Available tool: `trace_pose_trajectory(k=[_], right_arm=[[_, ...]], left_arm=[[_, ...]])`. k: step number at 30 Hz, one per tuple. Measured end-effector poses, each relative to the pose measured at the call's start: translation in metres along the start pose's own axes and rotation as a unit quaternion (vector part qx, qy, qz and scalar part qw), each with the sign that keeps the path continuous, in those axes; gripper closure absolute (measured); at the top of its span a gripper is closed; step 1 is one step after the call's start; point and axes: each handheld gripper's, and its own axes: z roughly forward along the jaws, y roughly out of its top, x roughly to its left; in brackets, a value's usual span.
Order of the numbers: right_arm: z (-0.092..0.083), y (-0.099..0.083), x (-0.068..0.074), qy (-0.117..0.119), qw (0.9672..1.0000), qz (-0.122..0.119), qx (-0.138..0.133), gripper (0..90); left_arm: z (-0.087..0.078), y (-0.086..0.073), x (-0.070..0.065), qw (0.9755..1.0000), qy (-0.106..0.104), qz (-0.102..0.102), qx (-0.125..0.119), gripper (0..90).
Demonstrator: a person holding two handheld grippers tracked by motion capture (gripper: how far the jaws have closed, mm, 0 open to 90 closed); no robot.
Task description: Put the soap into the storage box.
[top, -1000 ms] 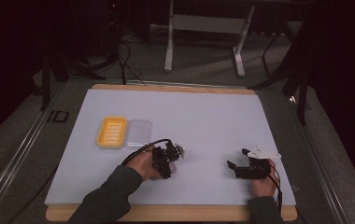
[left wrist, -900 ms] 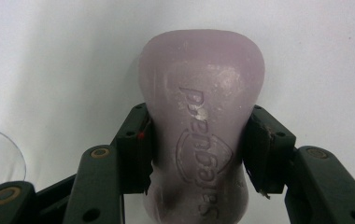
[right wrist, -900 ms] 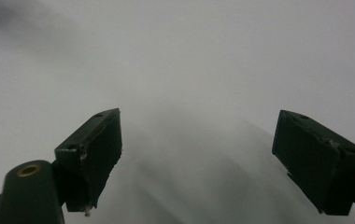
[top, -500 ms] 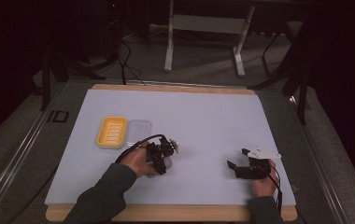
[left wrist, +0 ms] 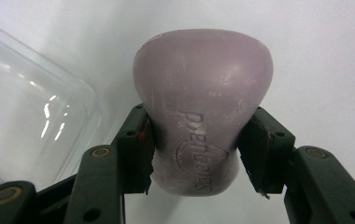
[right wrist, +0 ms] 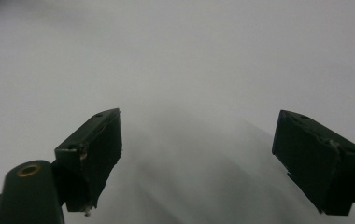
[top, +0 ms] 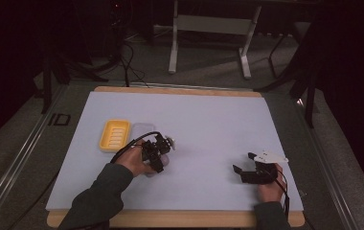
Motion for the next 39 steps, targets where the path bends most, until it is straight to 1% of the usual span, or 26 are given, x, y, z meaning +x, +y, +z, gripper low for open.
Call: trace_pose_trajectory(k=[9, 15, 22, 28, 30, 33, 39], right_arm=[[0.0, 0.0, 0.0, 0.0, 1.0, 0.0, 0.0, 15.5], [0.0, 0.0, 0.0, 0.0, 1.0, 0.0, 0.0, 15.5], [0.0, 0.0, 0.0, 0.0, 1.0, 0.0, 0.0, 15.5], [0.0, 0.0, 0.0, 0.0, 1.0, 0.0, 0.0, 15.5], [0.0, 0.0, 0.0, 0.0, 1.0, 0.0, 0.0, 15.5], [0.0, 0.0, 0.0, 0.0, 1.0, 0.0, 0.0, 15.5], [0.0, 0.0, 0.0, -0.001, 1.0, -0.001, 0.0, 15.5]], left_arm=[[-0.01, -0.006, 0.011, 0.9999, 0.006, -0.015, -0.004, 49.3], [-0.016, -0.01, 0.018, 0.9995, 0.003, -0.027, -0.016, 49.3], [-0.021, -0.014, 0.029, 0.9991, 0.003, -0.042, -0.012, 49.3], [-0.023, -0.017, 0.04, 0.9979, 0.004, -0.063, -0.015, 49.3], [-0.024, -0.019, 0.044, 0.9977, 0.002, -0.066, -0.015, 49.3], [-0.025, -0.02, 0.048, 0.9968, 0.003, -0.078, -0.016, 49.3], [-0.029, -0.024, 0.058, 0.9959, 0.008, -0.089, -0.011, 49.3]])
